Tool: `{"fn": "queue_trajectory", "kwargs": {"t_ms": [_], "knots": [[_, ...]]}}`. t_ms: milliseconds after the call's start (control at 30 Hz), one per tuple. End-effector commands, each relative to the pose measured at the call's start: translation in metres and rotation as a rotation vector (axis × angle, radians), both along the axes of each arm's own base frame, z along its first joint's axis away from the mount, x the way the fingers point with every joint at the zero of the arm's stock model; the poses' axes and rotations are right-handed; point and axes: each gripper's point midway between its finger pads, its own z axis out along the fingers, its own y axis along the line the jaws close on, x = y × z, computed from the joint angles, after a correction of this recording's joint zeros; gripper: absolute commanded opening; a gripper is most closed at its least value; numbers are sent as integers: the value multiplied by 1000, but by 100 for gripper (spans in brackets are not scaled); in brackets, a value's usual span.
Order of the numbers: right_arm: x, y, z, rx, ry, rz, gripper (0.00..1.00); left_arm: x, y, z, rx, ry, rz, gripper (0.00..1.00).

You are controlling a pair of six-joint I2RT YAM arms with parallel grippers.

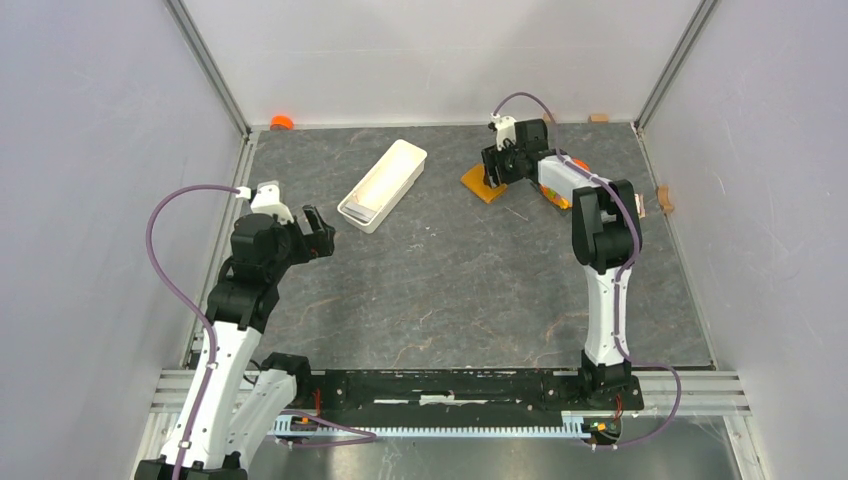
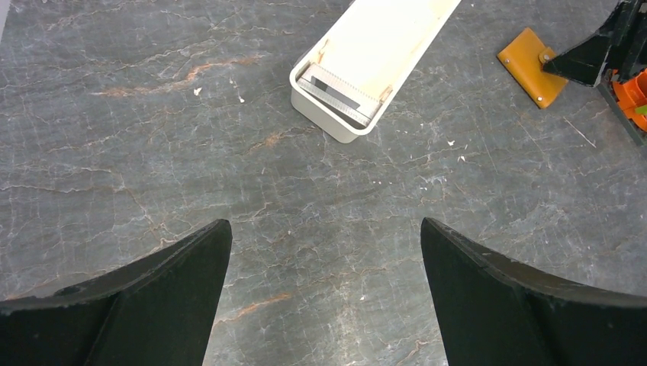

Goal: Put the credit cards into the card holder
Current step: Adjust the card holder at the center of the board.

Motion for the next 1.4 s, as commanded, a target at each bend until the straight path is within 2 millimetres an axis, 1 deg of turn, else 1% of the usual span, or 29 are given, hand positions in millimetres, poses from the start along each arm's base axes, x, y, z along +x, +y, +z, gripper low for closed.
{"fn": "queue_trajectory", "kwargs": {"t_ms": [0,167,333,433,500,567,667,700,733,767,867,900,967,1000,1033,1067,1100,1133,1233,1300,1367], "knots": [[14,9,15,8,-55,46,70,4,-3,4,24,-29,-34,100],[19,13,6,-10,-55,86,75,4,-11,5,3,-29,-74,100],[23,20,-4,-29,-43,105,75,4,-15,2,-4,-17,-90,100],[20,23,-12,-45,-27,111,73,5,-18,1,-10,-14,-107,100],[14,27,-15,-54,-15,115,70,5,-19,2,-13,-16,-115,100],[8,29,-17,-55,-7,107,65,5,-19,2,-14,-15,-116,100],[-5,28,-20,-44,15,64,51,5,-20,2,-16,-15,-121,100],[-10,29,-17,-32,18,52,47,5,-21,1,-16,-13,-124,100],[-18,27,-20,-20,38,32,43,5,-22,1,-16,-12,-127,100],[-22,26,-19,-11,44,11,38,4,-23,0,-17,-10,-130,100],[-44,15,-23,5,116,-107,19,2,-29,0,-19,-8,-163,100],[-54,12,-24,8,142,-124,16,1,-32,1,-21,-10,-179,100],[-73,15,-22,49,164,-127,10,0,-36,1,-21,-12,-198,100],[-86,16,-25,68,175,-127,6,-1,-37,1,-21,-13,-203,100],[-95,17,-22,89,175,-128,2,-1,-39,1,-25,-11,-208,100],[-108,17,-24,106,188,-134,0,-2,-43,2,-34,-11,-221,100],[-117,18,-20,124,187,-138,0,-3,-47,4,-46,-11,-237,100],[-130,18,-21,145,195,-143,0,-5,-51,5,-67,-6,-248,100],[-166,23,-22,201,222,-133,0,-13,-71,13,-182,-5,-297,100],[-179,26,-14,214,171,-108,0,-21,-87,6,-271,10,-331,100],[-194,24,-16,213,161,-91,0,-27,-99,1,-337,9,-352,100]]}}
